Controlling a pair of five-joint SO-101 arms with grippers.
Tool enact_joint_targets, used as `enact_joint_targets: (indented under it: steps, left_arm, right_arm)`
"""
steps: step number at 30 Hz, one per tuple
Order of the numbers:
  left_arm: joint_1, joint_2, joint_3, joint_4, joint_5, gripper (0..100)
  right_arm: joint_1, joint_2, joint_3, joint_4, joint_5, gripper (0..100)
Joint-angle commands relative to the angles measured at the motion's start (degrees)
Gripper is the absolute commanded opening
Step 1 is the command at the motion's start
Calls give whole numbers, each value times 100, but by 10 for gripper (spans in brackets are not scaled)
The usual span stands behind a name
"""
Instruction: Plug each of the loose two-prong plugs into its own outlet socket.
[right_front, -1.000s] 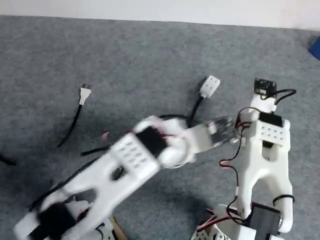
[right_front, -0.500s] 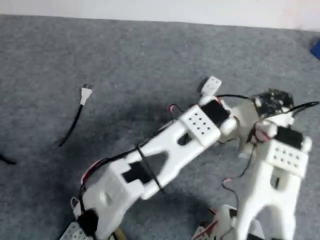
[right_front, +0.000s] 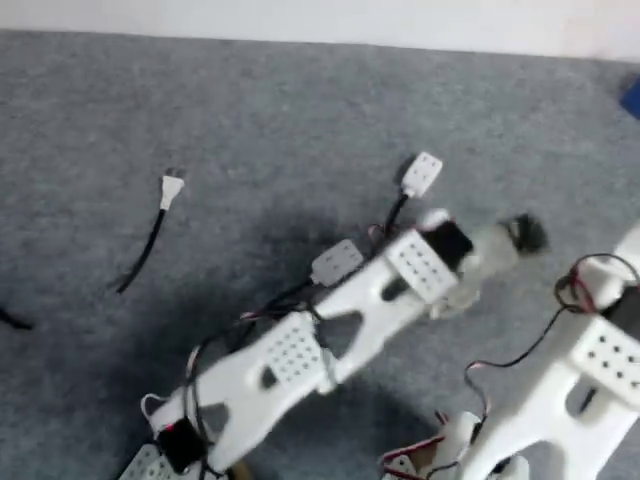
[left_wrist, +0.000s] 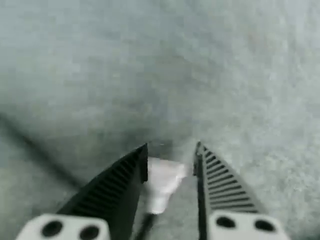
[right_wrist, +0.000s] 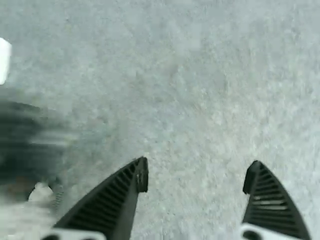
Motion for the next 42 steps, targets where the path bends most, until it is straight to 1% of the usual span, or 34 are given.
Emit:
enact_joint_targets:
  steps: [1,5,7,8,11,15,18,22,23,26,28,29,32,35,38,41,42]
  left_arm:
    - [-426,-374,-145,123,70,207]
    - [-725,-734,-189,123,70,207]
    - [-1051,-1024,-163,114,70,207]
    - [-1262,-1138,-163,114,70,207]
    - [-1982,-1393,-163,114,79,204]
    - [-3037,-1508,-154,123,79,203]
    - [-3705,-1516,-189,114,79,202]
    - [-4233,-1525,-127,149,70,133]
    - [-4356,-1534,4,149,62,131]
    - [-4655,-1745,866,149,62,155]
    - [-4690,-2070,1842,149,18,157]
    - [-4673,-2316,2360,149,-149,158]
    - [-4497,-3301,3952,132,-651,159]
    - [-4391,-4523,5297,18,-1073,161]
    - [-4224,-5587,6695,-782,-1380,162]
    - [-3829,-6185,8127,-1609,-1811,165]
    - [-3688,-6273,8505,-1837,-1881,181]
  right_arm:
    - [426,84,-409,-136,-70,303]
    - [725,-136,-778,13,-193,303]
    - [602,-295,-848,189,-176,303]
    - [426,-338,-857,268,-176,303]
    - [-426,-330,-831,444,-176,303]
    - [-1745,145,-699,593,-246,303]
    - [-2545,673,-708,558,-563,303]
    - [-3758,1358,-875,426,-677,303]
    - [-4022,1516,-954,426,-677,303]
    - [-4593,1833,-1095,426,-695,303]
    - [-4813,1982,-1068,268,-976,303]
    - [-4901,2035,-1033,92,-1099,303]
    - [-5051,2149,-453,-505,-1108,296]
    - [-5226,2149,233,-1279,-1108,215]
    - [-5253,2149,593,-1578,-1108,132]
    - [-5209,2149,629,-1552,-1116,125]
    - [-5182,2149,637,-1543,-1116,125]
